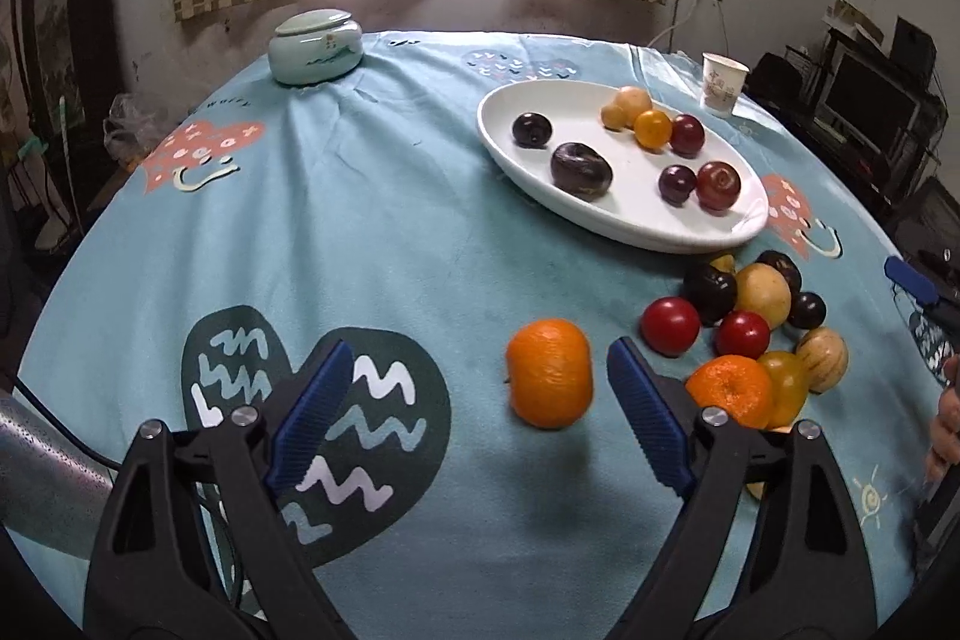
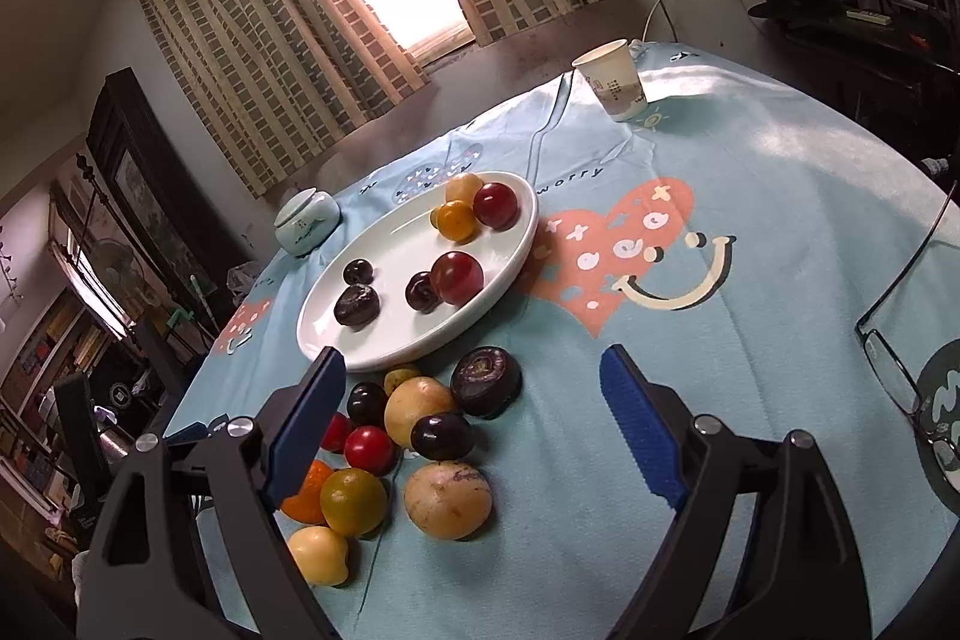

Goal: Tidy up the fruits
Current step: 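Grasp a tangerine with left tool while right tool grasps a large pale yellow fruit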

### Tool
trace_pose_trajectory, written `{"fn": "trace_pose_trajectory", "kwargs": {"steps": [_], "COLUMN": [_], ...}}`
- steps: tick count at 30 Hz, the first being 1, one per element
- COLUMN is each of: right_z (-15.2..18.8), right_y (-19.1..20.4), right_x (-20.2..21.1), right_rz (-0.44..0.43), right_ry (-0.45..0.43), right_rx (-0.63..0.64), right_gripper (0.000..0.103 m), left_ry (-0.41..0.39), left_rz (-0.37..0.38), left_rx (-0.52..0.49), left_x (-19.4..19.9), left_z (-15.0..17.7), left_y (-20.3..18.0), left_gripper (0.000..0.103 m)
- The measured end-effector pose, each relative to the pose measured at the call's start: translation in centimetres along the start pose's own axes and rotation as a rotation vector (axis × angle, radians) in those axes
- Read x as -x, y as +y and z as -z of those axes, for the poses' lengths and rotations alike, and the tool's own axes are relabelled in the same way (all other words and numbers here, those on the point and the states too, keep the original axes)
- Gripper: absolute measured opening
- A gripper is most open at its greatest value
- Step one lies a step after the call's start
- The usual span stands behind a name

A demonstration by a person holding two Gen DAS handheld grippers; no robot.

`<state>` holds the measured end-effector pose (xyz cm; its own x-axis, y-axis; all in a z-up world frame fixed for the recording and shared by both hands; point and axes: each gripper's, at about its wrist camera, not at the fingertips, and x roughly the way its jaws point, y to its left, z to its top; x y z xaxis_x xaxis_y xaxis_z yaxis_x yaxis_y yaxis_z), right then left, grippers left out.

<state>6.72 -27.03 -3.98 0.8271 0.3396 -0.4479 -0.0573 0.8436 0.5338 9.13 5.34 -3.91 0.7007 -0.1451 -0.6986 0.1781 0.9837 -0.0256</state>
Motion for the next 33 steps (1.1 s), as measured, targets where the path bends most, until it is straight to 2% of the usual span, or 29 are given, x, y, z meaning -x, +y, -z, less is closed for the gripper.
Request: {"fn": "trace_pose_trajectory", "kwargs": {"steps": [1, 3, 5, 7, 9, 13, 20, 24, 27, 30, 33], "right_z": [0.0, 0.0, 0.0, 0.0, 0.0, 0.1, 0.5, 1.2, 2.1, 2.8, 3.0], "right_y": [0.0, 0.0, 0.0, 0.0, 0.1, 0.3, 0.8, 1.4, 2.1, 2.5, 2.3], "right_x": [0.0, 0.0, 0.0, 0.0, -0.1, -0.2, -0.6, -1.2, -1.9, -2.8, -3.2], "right_rz": [0.000, 0.001, 0.000, -0.001, 0.001, 0.001, 0.008, 0.000, 0.005, 0.005, 0.017], "right_ry": [0.001, 0.001, 0.002, 0.002, 0.004, 0.007, 0.026, 0.071, 0.124, 0.191, 0.214], "right_rx": [-0.002, 0.000, 0.002, 0.007, 0.012, 0.019, 0.051, 0.080, 0.122, 0.143, 0.135], "right_gripper": [0.087, 0.087, 0.087, 0.087, 0.087, 0.087, 0.087, 0.087, 0.078, 0.063, 0.063], "left_ry": [0.015, 0.050, 0.071, 0.067, 0.059, 0.081, 0.098, 0.105, 0.105, 0.104, 0.103], "left_rz": [-0.003, -0.007, 0.004, 0.021, 0.037, 0.073, 0.032, 0.045, 0.039, 0.038, 0.037], "left_rx": [-0.028, -0.062, -0.071, -0.063, -0.060, -0.068, -0.102, -0.081, -0.073, -0.063, -0.051], "left_x": [-0.4, -1.2, -1.8, -1.8, -1.8, -2.5, -3.9, -3.8, -3.7, -3.6, -3.5], "left_z": [0.2, 0.5, 0.6, 0.5, 0.3, 0.2, -0.1, -0.1, 0.0, 0.0, 0.0], "left_y": [-0.6, -1.4, -1.6, -1.5, -1.4, -1.8, -2.6, -2.1, -1.9, -1.7, -1.4], "left_gripper": [0.082, 0.063, 0.052, 0.048, 0.040, 0.039, 0.038, 0.037, 0.037, 0.037, 0.037]}}
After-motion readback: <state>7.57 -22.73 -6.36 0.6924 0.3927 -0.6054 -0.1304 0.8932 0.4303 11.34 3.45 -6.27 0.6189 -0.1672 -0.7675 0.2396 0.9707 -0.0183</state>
